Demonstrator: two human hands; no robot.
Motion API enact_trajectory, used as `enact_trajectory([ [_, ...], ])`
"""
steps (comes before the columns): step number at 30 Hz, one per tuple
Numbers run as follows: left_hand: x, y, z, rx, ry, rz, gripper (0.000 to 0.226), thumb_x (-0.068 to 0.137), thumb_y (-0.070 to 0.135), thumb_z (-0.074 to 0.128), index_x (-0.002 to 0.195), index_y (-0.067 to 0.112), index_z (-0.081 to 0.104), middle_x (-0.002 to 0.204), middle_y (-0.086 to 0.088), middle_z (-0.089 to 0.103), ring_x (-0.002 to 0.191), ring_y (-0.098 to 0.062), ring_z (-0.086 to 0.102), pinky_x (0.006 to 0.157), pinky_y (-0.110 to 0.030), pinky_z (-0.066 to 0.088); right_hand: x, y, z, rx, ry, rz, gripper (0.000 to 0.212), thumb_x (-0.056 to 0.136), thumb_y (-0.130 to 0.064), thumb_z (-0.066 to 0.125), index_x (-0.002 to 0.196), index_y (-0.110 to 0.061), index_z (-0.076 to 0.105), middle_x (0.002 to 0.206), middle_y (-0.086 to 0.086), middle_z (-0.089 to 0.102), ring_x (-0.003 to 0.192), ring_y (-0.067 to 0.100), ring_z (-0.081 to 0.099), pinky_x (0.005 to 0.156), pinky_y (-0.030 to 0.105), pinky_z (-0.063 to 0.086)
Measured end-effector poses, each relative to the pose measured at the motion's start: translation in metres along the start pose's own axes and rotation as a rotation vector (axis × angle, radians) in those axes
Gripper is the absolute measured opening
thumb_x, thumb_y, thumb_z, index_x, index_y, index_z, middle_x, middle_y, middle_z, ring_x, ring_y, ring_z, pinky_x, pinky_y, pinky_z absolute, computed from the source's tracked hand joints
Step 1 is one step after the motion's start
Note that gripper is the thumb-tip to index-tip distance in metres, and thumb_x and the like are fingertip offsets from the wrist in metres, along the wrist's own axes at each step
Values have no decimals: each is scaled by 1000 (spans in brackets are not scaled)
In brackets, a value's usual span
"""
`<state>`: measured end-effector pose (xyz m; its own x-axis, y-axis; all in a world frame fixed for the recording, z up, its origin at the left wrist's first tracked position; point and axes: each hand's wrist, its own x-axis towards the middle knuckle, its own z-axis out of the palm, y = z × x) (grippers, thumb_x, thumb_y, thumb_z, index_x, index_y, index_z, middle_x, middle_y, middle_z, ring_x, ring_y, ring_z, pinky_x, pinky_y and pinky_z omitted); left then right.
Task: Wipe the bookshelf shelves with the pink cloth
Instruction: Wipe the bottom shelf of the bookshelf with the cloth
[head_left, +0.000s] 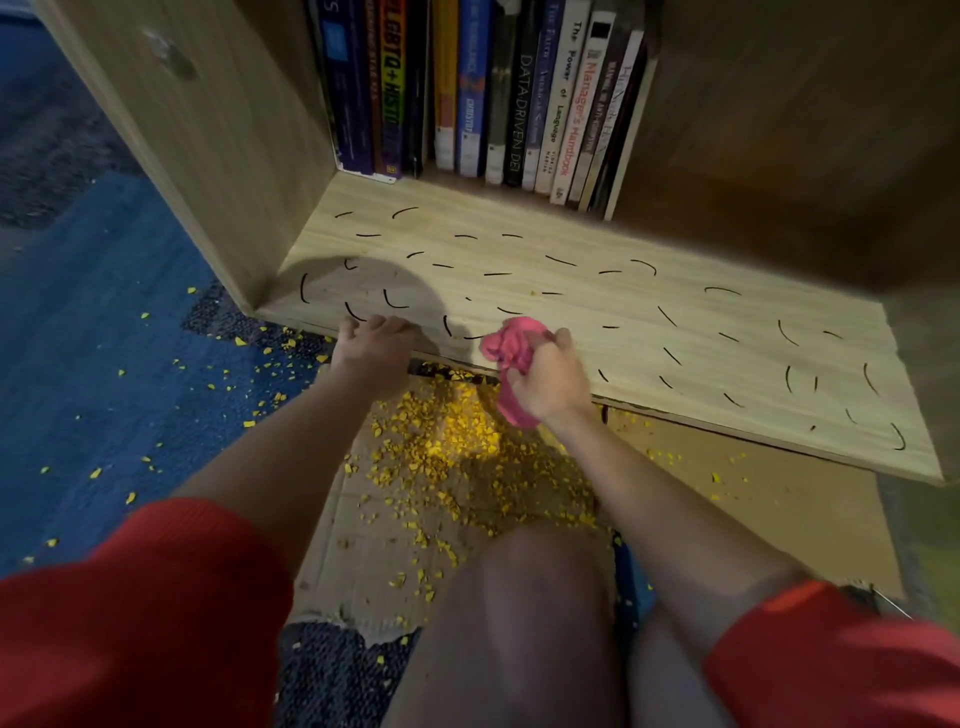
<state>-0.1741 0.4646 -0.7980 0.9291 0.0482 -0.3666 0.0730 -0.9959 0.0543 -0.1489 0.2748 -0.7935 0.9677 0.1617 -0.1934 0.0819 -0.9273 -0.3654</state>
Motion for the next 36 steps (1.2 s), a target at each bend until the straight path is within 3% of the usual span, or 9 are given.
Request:
enact_trajectory([
  [6, -3, -2, -1, -15, -34, -1, 69, 87, 8, 51, 148, 27, 24, 154, 4, 19, 141, -22, 16, 113, -50, 10, -22, -27, 23, -17, -158, -306, 44, 86, -21, 57, 129, -14, 53, 120, 10, 45, 102, 31, 57, 91, 37, 48],
  [12, -3, -7, 3, -63, -57, -17, 71, 90, 12, 48, 150, 26, 13, 158, 9, 6, 143, -23, 10, 115, -52, 10, 8, -11, 3, 33, 63, -131, 45, 89, -19, 57, 133, -12, 49, 125, 9, 45, 106, 29, 56, 93, 41, 50],
  [16, -4, -7, 4, -106, -57, -26, 72, 91, 14, 50, 151, 26, 11, 158, 10, 5, 144, -23, 9, 115, -54, 9, 2, -25, 18, -133, -69, -228, 45, 91, -22, 54, 134, -10, 47, 135, 9, 37, 116, 30, 46, 97, 39, 46],
  [19, -2, -8, 3, -108, -46, -31, 74, 87, 7, 49, 150, 28, 15, 157, 11, 8, 143, -23, 10, 114, -53, 10, -26, -25, 28, -98, -168, -321, 41, 89, -21, 54, 130, -13, 53, 135, 7, 38, 118, 29, 46, 96, 40, 47],
  [25, -1, -4, 4, -112, -48, -50, 71, 91, 13, 47, 150, 27, 13, 158, 11, 5, 144, -23, 6, 114, -54, 7, 4, -29, 0, -6, 62, -211, 43, 90, -19, 55, 132, -12, 51, 123, 7, 45, 109, 28, 51, 91, 36, 48],
  [30, -1, -3, 5, -131, -58, -65, 75, 86, 7, 50, 149, 29, 16, 158, 12, 6, 144, -22, 6, 114, -53, 8, -18, -32, 24, -139, -183, -285, 45, 90, -20, 56, 134, -11, 49, 132, 7, 40, 117, 28, 46, 101, 34, 42],
  [33, -1, -3, 7, -134, -58, -75, 75, 86, 7, 50, 150, 28, 15, 158, 11, 6, 144, -23, 5, 113, -53, 8, -22, -33, 16, 21, -92, -273, 45, 89, -17, 56, 134, -14, 50, 125, 6, 44, 115, 26, 48, 102, 31, 38],
  [36, -2, 2, 1, -110, -56, -77, 69, 88, 10, 49, 149, 25, 22, 157, 6, 13, 143, -24, 10, 113, -54, 9, -5, -27, 4, 28, 24, -177, 46, 91, -16, 54, 136, -15, 46, 131, 6, 41, 118, 28, 44, 101, 37, 41],
])
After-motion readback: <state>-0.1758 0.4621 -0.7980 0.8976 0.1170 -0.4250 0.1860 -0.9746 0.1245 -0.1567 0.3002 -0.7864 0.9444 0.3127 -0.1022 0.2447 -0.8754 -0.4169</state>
